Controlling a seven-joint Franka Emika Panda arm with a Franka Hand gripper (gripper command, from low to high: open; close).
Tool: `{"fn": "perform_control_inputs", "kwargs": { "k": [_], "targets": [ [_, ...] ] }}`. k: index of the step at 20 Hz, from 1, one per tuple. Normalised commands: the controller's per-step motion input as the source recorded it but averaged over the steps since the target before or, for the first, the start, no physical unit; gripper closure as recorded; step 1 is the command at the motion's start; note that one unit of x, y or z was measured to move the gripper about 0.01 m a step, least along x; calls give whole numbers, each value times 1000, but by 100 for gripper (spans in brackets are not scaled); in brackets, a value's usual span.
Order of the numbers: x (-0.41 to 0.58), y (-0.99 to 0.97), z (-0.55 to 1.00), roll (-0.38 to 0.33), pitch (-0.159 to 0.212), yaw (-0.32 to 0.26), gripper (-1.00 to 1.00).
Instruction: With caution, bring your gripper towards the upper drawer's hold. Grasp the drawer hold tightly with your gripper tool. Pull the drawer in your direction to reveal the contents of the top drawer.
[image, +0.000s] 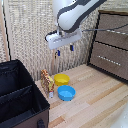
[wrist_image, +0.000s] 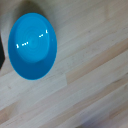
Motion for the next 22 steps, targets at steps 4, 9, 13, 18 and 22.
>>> {"fn": "perform_control_inputs", "kwargs": {
  "k": [4,9,13,18,22],
  "targets": [
    [0,0,304,-287,40,154,-100],
    [0,0,238,-299,42,161,-100],
    [0,0,14,-372,30,137,-100],
    [0,0,0,-375,25,133,-100],
    [83,0,0,-375,5,127,-100]
  ]
}}
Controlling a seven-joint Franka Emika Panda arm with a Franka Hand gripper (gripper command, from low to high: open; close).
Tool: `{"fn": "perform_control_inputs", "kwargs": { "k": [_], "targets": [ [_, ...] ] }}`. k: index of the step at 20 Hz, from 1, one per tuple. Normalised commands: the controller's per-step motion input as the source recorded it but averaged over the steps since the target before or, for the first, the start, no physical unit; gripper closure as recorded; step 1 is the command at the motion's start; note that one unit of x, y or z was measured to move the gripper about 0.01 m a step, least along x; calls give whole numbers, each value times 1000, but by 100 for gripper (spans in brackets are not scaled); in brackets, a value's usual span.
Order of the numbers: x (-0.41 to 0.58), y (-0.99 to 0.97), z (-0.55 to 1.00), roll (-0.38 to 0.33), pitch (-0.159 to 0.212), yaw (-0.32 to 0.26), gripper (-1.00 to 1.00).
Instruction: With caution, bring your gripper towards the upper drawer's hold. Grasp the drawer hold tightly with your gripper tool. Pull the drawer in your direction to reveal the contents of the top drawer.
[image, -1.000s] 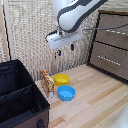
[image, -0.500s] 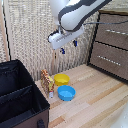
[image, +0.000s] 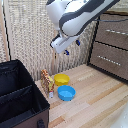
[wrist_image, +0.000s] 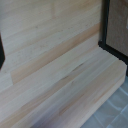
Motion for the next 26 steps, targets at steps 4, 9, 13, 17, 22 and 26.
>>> {"fn": "perform_control_inputs", "kwargs": {
  "k": [4,9,13,17,22,26],
  "targets": [
    [168,0,0,-375,22,112,-100],
    [216,1,0,-375,29,98,-100],
    [349,50,140,-352,14,82,-100],
    [201,-16,531,-235,8,47,-100],
    [-177,-461,401,-204,-37,59,-100],
    [-243,-711,256,-131,-66,24,-100]
  ]
}}
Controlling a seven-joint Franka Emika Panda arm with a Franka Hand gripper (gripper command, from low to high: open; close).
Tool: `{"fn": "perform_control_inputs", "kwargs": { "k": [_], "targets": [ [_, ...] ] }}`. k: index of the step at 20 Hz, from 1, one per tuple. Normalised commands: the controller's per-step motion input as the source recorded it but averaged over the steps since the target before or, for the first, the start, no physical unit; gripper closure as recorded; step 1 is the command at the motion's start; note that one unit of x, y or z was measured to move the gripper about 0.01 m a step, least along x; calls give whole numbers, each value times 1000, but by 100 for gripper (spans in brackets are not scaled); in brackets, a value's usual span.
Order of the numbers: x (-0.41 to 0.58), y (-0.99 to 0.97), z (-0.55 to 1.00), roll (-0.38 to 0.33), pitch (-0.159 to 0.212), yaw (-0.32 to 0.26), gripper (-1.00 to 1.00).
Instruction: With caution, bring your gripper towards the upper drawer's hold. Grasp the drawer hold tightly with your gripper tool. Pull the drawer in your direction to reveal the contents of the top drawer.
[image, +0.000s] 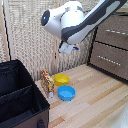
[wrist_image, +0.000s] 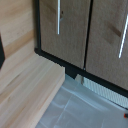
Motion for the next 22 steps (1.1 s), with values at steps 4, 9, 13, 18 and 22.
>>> {"fn": "perform_control_inputs", "kwargs": {
  "k": [4,9,13,18,22],
  "targets": [
    [-81,-897,152,-87,-99,47,-100],
    [-18,-866,150,-122,-84,48,-100],
    [-35,-756,103,-206,-54,27,-100],
    [-10,-619,70,-240,-6,9,-100],
    [-1,-590,4,-235,0,17,-100]
  ]
}}
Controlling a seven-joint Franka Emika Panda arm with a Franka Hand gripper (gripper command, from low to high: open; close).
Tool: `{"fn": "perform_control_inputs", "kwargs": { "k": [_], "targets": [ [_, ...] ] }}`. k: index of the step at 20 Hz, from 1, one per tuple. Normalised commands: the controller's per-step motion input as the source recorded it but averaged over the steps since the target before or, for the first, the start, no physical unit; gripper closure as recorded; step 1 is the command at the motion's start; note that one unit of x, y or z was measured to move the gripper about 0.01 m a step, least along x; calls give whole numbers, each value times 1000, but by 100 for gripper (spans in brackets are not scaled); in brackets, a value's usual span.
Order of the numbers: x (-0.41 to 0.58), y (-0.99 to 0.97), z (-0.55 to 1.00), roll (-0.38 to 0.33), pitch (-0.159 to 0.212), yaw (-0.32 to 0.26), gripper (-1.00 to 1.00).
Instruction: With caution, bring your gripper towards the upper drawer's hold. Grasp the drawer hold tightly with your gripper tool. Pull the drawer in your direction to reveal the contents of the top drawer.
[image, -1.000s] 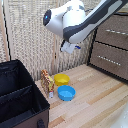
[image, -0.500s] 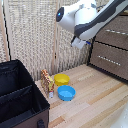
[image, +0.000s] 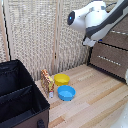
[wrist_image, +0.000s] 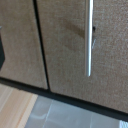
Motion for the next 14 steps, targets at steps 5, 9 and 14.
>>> {"fn": "perform_control_inputs", "kwargs": {
  "k": [5,9,14],
  "targets": [
    [-60,-627,0,-223,0,1,-100],
    [0,-643,18,-129,-10,21,-100],
    [-27,-483,46,-72,0,5,-100]
  ]
}}
